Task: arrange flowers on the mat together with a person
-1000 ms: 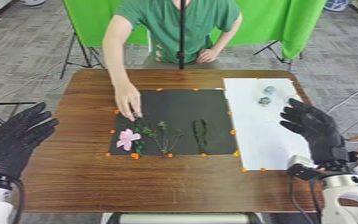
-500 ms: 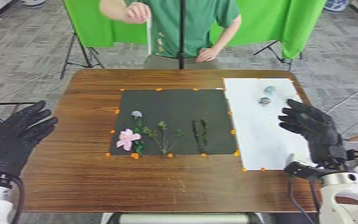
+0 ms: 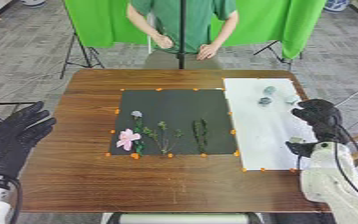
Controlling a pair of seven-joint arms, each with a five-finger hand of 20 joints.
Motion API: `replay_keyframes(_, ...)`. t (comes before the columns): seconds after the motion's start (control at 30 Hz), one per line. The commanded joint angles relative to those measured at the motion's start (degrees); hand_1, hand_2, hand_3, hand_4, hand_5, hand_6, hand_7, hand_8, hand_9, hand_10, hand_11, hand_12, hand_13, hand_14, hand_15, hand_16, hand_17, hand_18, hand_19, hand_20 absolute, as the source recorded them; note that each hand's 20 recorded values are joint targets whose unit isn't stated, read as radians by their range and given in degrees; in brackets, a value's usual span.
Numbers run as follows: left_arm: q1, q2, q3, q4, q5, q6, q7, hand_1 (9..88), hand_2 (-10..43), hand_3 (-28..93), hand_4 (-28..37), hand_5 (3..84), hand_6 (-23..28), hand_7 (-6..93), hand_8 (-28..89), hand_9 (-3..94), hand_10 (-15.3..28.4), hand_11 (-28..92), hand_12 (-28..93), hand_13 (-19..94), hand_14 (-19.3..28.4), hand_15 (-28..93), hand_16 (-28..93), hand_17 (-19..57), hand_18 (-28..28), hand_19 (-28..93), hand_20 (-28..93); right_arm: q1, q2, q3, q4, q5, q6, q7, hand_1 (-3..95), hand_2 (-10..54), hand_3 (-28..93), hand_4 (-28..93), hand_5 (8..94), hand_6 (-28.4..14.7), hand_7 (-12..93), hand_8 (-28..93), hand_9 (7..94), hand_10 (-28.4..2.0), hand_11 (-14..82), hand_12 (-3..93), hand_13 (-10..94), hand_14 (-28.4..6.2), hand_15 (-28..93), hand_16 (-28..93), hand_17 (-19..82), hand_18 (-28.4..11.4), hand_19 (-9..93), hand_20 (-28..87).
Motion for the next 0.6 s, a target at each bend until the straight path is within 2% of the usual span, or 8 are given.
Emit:
replay_keyframes(0.03,0.7,0.67,-0.58,-0.12,-0.35,0.72,0.23,29.1,0.7,66,-19.8,38.1,4.0,21.0,-9,33.5,13.2,23,19,29,15.9,33,1,-5.5,21.0,43,14,7.7,6.0,-5.7,4.5,-35.9,-15.0,6.9,34.1,-9.5,81,-28,50.4,0.6,34,-19,49.3,-10.0,32.4,23.3,43,-7.0,53,17,20,-16.5,70,39)
replay_keyframes(0.2,2.1,0.51,-1.57,-0.53,-0.69,1.2,0.57,28.9,0.7,67,-20.0,38.1,4.1,20.9,-9,33.5,13.3,23,19,29,15.9,33,1,-5.5,21.0,43,14,11.0,7.3,-9.8,6.7,-37.1,-19.0,8.0,32.6,-9.5,83,-28,50.6,-0.6,28,-17,47.7,-10.1,29.2,22.8,41,-7.6,55,17,19,-16.9,70,41)
replay_keyframes(0.33,1.7,0.51,-1.54,-0.4,-0.48,0.72,0.5,28.9,0.7,67,-20.0,38.1,4.1,20.9,-9,33.5,13.4,23,19,29,16.1,33,1,-5.5,21.0,43,14,12.2,7.8,-11.2,8.4,-36.5,-21.1,7.5,32.0,-9.5,84,-28,49.0,-1.1,27,-16,46.2,-10.0,28.5,23.1,40,-8.0,56,17,18,-16.9,70,42)
replay_keyframes(0.6,1.9,0.72,-1.51,-0.44,-0.59,0.97,0.84,28.8,0.6,67,-20.0,38.1,4.1,20.8,-9,33.5,13.3,23,19,29,16.0,33,1,-5.5,21.0,43,14,13.7,7.4,-12.3,10.0,-33.8,-26.2,7.0,32.5,-9.5,84,-28,48.8,-0.7,28,-16,46.4,-10.0,29.0,23.4,41,-7.6,56,16,18,-17.1,70,42)
